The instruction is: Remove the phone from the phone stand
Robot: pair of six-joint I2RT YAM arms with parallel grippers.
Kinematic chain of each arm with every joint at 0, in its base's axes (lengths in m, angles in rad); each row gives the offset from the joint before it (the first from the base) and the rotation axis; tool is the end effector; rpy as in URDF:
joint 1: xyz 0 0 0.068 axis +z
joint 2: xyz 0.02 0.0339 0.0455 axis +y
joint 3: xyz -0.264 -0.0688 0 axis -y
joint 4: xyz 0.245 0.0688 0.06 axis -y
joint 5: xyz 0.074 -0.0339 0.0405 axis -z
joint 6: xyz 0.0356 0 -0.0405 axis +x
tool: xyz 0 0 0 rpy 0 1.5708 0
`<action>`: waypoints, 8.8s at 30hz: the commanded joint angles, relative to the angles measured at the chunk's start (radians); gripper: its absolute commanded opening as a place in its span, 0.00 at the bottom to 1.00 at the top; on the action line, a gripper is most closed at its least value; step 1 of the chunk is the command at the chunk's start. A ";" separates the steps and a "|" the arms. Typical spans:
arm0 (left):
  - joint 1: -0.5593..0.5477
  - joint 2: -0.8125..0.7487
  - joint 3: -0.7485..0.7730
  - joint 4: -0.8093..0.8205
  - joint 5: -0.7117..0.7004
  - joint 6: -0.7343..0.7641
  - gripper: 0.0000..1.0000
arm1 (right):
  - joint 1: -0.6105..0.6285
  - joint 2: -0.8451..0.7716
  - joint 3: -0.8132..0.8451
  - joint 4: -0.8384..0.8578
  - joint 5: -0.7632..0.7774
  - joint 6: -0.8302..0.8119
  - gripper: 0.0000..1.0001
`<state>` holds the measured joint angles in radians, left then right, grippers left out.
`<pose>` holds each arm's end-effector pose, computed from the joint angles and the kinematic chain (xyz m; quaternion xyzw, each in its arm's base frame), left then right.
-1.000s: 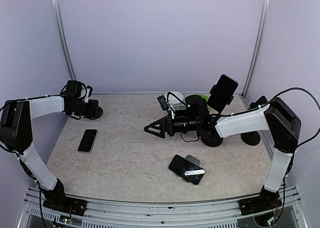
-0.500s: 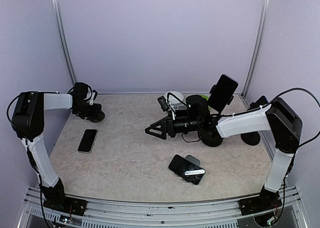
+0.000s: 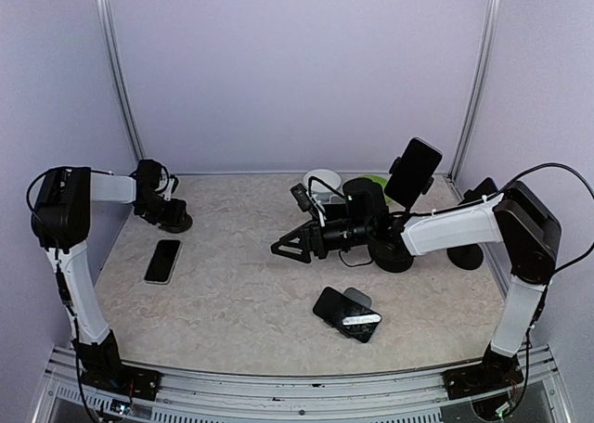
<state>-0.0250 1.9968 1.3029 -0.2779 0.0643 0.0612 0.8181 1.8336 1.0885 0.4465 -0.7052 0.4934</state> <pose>0.4174 -0.0127 0.1529 0.0506 0.9537 -0.0254 0.2954 0.2607 0.3121 0.2167 -0.3245 0.7118 0.5601 0.2725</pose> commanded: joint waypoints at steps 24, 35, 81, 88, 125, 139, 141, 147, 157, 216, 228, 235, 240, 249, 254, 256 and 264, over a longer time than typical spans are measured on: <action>-0.043 -0.227 -0.023 0.091 -0.034 -0.128 0.99 | -0.008 -0.156 0.043 -0.547 0.062 -0.245 0.81; -0.167 -0.428 -0.127 0.207 0.018 -0.195 0.99 | -0.104 -0.355 -0.075 -0.883 0.106 -0.230 0.80; -0.429 -0.578 -0.172 0.280 -0.083 -0.133 0.99 | -0.221 -0.362 -0.467 -0.762 -0.198 -0.145 0.14; -0.430 -0.574 -0.174 0.259 -0.126 -0.163 0.99 | -0.210 -0.390 -0.523 -0.634 -0.194 -0.044 0.00; -0.385 -0.725 -0.361 0.381 -0.047 -0.493 0.99 | -0.092 -0.633 -0.473 -0.386 0.095 0.152 0.00; -0.531 -0.848 -0.551 0.461 -0.117 -0.647 0.99 | 0.094 -0.489 -0.346 -0.200 0.335 0.178 0.00; -0.542 -0.873 -0.571 0.461 -0.123 -0.651 0.99 | 0.117 -0.445 -0.304 -0.181 0.370 0.167 0.00; -0.579 -0.922 -0.620 0.434 -0.103 -0.685 0.99 | 0.164 -0.347 -0.202 -0.158 0.520 0.153 0.00; -0.725 -0.801 -0.630 0.540 -0.077 -0.760 0.99 | 0.191 -0.211 -0.025 -0.179 0.635 0.052 0.00; -0.791 -0.592 -0.447 0.244 -0.208 -0.669 0.42 | 0.223 -0.212 -0.054 -0.190 0.649 -0.005 1.00; -0.635 -0.592 -0.499 0.066 -0.228 -0.578 0.42 | 0.203 -0.204 -0.079 -0.183 0.601 0.012 1.00; -0.588 -0.512 -0.493 0.020 -0.243 -0.547 0.43 | 0.203 -0.189 -0.073 -0.188 0.580 0.015 1.00; -0.559 -0.460 -0.478 0.010 -0.269 -0.523 0.43 | 0.199 -0.184 -0.067 -0.190 0.574 0.016 1.00; -0.532 -0.366 -0.450 -0.034 -0.350 -0.495 0.47 | 0.191 -0.176 -0.076 -0.192 0.566 0.032 1.00; -0.517 -0.352 -0.455 -0.022 -0.372 -0.486 0.51 | 0.186 -0.176 -0.086 -0.191 0.561 0.033 1.00; -0.512 -0.341 -0.451 -0.009 -0.364 -0.474 0.52 | 0.182 -0.173 -0.084 -0.188 0.556 0.034 1.00; -0.501 -0.284 -0.423 -0.003 -0.380 -0.464 0.60 | 0.169 -0.170 -0.075 -0.218 0.542 0.026 1.00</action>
<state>-0.5407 1.6901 0.8600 -0.2985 -0.2756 -0.4248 1.0016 1.6566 1.0161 0.2352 -0.1501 0.5179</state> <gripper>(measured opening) 0.741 0.999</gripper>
